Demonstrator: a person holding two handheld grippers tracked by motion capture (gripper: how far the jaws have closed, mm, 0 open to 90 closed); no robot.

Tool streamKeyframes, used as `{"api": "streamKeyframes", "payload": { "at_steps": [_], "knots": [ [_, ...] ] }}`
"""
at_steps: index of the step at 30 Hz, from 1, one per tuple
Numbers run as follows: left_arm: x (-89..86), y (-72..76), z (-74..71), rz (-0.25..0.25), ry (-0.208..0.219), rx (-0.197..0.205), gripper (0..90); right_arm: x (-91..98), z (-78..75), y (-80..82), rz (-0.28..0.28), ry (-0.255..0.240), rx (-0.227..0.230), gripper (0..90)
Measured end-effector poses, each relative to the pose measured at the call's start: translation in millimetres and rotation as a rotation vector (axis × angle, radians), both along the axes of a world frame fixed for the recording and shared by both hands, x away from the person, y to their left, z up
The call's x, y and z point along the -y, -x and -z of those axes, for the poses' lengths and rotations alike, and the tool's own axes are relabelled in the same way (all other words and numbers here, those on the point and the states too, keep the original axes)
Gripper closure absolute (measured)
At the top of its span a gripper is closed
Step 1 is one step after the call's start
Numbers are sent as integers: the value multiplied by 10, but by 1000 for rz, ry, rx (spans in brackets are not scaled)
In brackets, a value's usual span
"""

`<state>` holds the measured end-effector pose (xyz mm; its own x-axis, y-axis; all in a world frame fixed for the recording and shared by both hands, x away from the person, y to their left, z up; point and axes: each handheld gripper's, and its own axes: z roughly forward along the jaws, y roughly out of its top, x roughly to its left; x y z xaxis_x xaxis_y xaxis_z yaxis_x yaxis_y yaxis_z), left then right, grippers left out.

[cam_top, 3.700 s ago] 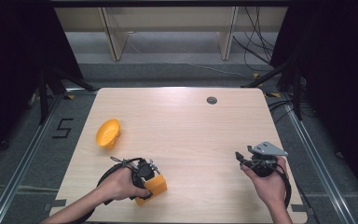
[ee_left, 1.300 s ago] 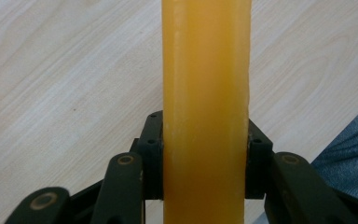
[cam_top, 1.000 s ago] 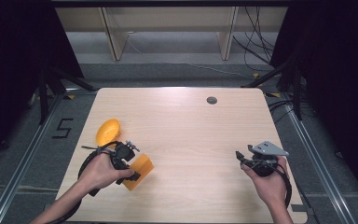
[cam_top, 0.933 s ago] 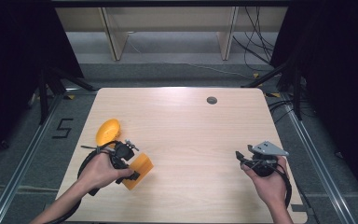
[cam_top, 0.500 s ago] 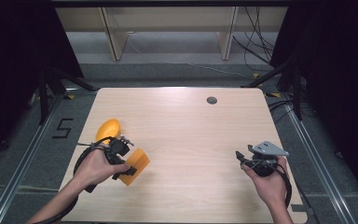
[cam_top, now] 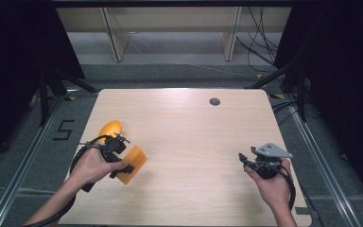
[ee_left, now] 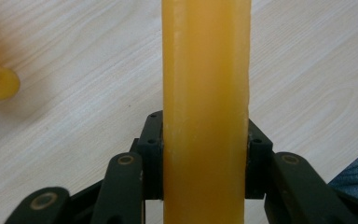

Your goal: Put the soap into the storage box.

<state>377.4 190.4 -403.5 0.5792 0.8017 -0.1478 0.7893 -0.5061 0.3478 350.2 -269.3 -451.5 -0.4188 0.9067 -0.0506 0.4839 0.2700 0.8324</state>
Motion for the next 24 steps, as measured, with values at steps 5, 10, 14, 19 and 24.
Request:
{"api": "streamKeyframes", "payload": {
  "at_steps": [5, 10, 14, 19, 24],
  "knots": [
    [-43, -36, -8, 28, -18, 8, 606, -9, -3, 12, 10, -14, -17, 464],
    [-64, -43, -18, 0, -16, -1, 606, -14, -1, 15, 14, -19, -21, 464],
    [-89, -65, -9, -10, -2, 15, 606, 7, 1, -6, -7, 0, -2, 464],
    [-138, -90, -21, -15, -3, 31, 606, 8, -2, -5, -6, 0, 0, 464],
    [-175, -107, -47, -34, -6, 26, 606, -3, -2, 6, 4, -5, -8, 464]
  ]
}}
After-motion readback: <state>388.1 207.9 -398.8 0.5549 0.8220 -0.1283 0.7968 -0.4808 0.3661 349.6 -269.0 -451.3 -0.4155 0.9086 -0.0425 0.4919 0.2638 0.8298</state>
